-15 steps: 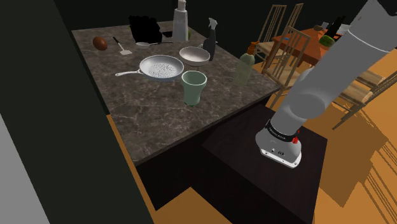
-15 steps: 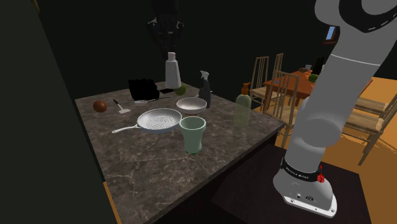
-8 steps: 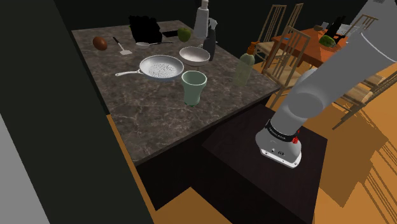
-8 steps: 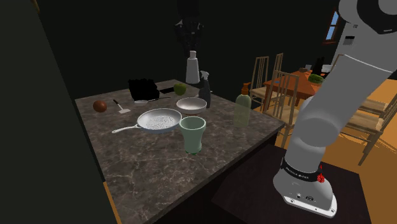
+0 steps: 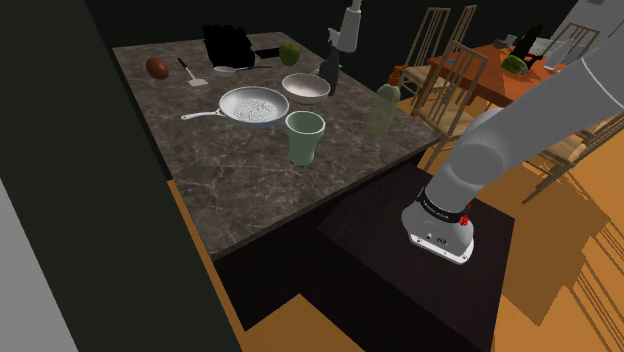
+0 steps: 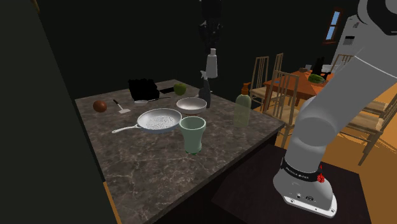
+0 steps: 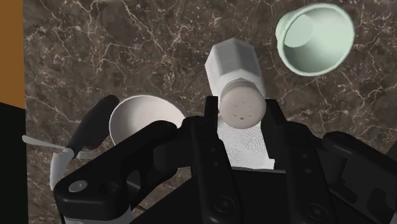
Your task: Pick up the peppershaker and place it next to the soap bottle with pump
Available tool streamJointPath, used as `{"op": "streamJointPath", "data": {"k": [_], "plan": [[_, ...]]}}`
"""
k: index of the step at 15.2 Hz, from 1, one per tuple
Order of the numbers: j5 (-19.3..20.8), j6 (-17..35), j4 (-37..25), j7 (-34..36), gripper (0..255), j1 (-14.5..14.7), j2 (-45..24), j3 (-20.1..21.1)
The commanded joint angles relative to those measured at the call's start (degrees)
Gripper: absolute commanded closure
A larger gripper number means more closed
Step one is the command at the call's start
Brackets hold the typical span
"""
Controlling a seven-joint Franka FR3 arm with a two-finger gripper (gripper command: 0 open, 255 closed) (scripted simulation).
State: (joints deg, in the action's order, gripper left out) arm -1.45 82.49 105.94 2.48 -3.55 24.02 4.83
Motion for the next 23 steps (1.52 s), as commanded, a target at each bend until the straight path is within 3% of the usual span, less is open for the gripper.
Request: {"op": "streamJointPath", "data": {"k": [1, 11, 21, 23], "plan": [[0.80, -0.21, 0.59, -2.98, 255, -0.82, 0.77, -2.09], [5.20, -0.19, 0.64, -17.36, 255, -4.91, 1.11, -12.74], [7.82, 0.36, -5.74, -32.42, 255, -8.70, -4.96, -23.91], [8.00, 1.94, -3.54, -32.24, 255, -8.78, -4.31, -23.88]]}}
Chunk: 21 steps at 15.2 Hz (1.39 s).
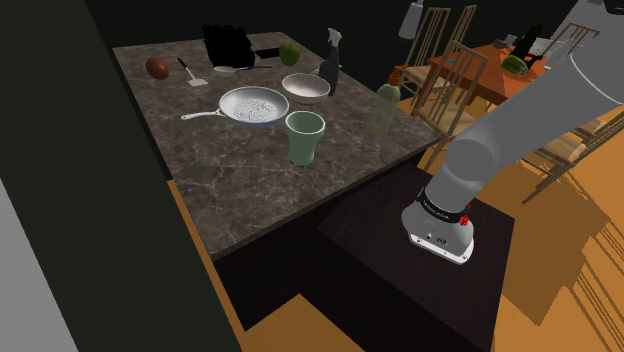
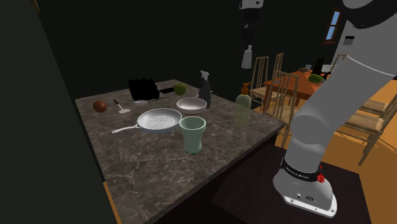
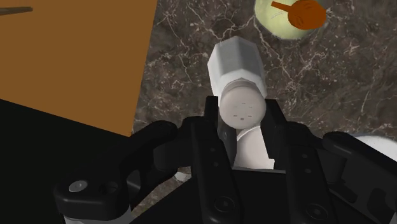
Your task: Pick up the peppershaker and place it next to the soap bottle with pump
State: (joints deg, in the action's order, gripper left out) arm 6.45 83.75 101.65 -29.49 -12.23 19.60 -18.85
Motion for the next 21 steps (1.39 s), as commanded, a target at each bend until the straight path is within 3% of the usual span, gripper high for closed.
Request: {"op": "streamJointPath", "data": {"k": [1, 21], "plan": [[0.18, 1.46, 1.83, -0.19, 255, -0.13, 0.42, -0.20], [1.53, 16.72, 20.27, 0.82, 255, -0.88, 3.69, -0.86]]}}
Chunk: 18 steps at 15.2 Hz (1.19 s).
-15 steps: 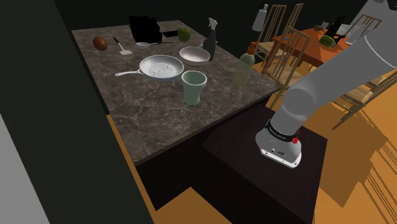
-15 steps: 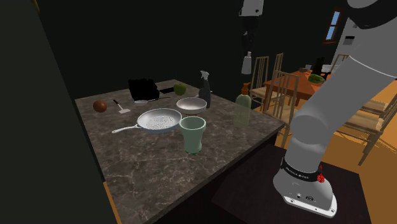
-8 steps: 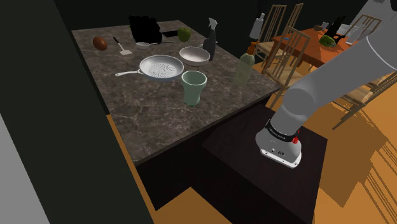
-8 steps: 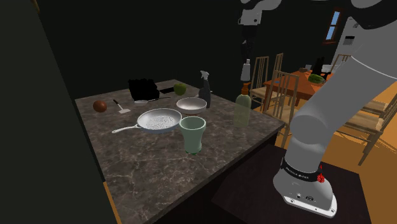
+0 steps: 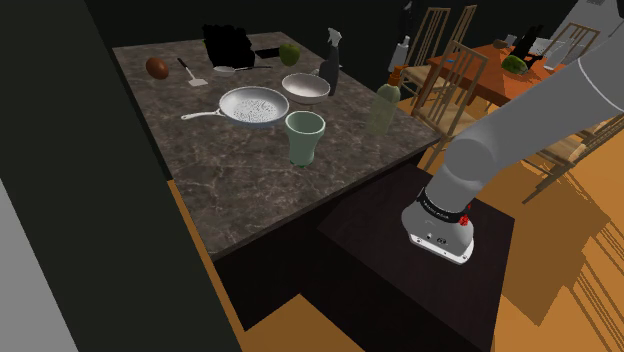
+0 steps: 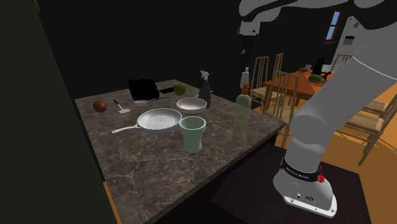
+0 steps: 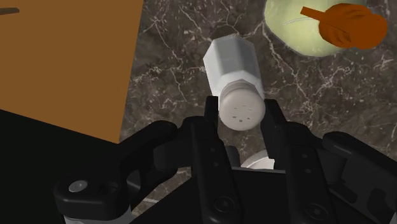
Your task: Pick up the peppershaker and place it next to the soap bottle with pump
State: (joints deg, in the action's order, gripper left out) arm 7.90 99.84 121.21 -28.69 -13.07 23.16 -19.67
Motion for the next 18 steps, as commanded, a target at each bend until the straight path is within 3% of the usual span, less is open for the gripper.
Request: {"op": "streamJointPath", "data": {"k": [1, 18], "plan": [[0.13, 1.38, 1.51, 0.06, 255, -0.08, 0.16, -0.10], [0.75, 14.71, 13.25, 0.11, 255, -0.47, -1.45, -1.58]]}}
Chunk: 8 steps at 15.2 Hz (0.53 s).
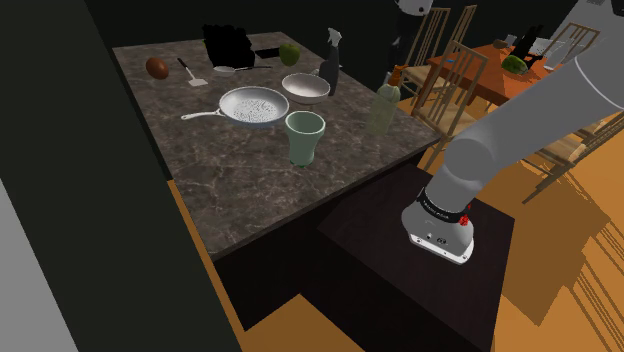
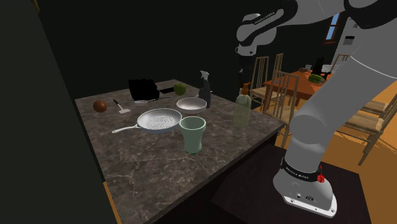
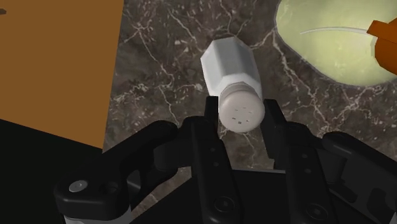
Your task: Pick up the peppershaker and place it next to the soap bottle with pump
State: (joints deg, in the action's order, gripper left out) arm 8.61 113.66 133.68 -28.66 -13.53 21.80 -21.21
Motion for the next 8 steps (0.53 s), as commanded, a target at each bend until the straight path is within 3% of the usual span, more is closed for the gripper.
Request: {"op": "streamJointPath", "data": {"k": [1, 8], "plan": [[0.05, 1.71, 1.38, 0.05, 255, -0.01, -0.32, -0.15], [0.01, 7.50, 5.21, -0.19, 255, -0.01, -2.31, -0.94]]}}
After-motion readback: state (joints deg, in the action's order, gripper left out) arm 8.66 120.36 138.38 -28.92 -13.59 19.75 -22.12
